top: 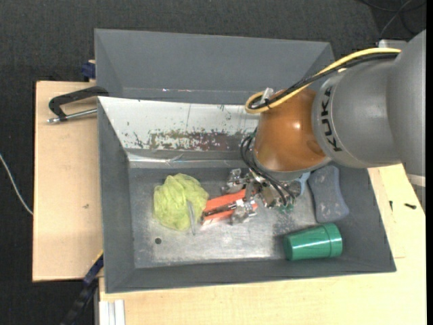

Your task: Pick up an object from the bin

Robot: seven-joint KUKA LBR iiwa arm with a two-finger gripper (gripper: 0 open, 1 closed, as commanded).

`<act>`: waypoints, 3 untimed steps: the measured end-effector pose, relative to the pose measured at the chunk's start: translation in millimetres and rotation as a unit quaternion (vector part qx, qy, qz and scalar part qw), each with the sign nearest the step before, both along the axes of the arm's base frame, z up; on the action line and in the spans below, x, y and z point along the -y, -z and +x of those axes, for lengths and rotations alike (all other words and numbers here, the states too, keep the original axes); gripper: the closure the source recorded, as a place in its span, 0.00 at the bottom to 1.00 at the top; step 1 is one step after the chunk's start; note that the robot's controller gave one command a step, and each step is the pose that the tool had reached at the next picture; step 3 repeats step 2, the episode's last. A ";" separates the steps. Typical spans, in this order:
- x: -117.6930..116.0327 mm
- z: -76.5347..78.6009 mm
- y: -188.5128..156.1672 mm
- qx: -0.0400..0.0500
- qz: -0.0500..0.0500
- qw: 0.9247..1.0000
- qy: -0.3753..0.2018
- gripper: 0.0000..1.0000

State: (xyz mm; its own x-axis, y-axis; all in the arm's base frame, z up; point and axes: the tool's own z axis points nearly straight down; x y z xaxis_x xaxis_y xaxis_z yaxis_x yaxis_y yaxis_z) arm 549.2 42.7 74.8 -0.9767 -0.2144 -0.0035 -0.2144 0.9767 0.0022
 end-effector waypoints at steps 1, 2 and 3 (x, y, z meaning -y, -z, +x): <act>-0.1 -0.8 -3.8 0.000 0.000 1.000 0.000 1.00; -0.1 -1.4 -18.2 -0.001 -0.001 1.000 0.000 1.00; -0.1 -1.4 -18.2 -0.001 -0.001 1.000 0.000 1.00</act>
Offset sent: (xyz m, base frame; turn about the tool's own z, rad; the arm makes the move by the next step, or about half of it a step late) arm -0.0001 0.0001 0.0250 0.0000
